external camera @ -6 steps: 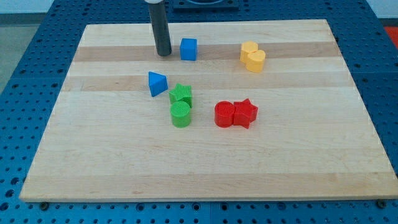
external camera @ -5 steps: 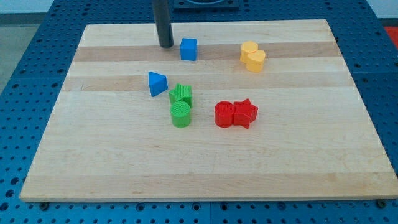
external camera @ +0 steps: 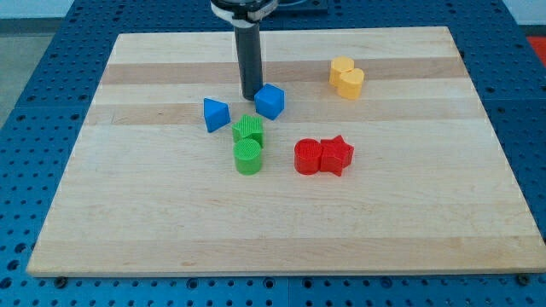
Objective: Move the blue cube towards the red blocks
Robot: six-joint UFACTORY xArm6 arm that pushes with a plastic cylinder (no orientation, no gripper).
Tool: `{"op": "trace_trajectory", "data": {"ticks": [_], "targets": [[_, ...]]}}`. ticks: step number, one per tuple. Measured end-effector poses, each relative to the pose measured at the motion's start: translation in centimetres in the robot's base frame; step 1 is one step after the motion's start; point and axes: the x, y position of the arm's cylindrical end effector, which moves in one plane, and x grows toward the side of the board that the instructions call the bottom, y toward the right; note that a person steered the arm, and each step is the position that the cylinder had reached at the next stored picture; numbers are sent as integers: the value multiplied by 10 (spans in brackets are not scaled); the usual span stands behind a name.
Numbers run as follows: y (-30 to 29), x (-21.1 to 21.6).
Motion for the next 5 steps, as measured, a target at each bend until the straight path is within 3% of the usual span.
{"op": "trace_trajectory", "data": {"ticks": [5], "targets": [[41, 6]]}}
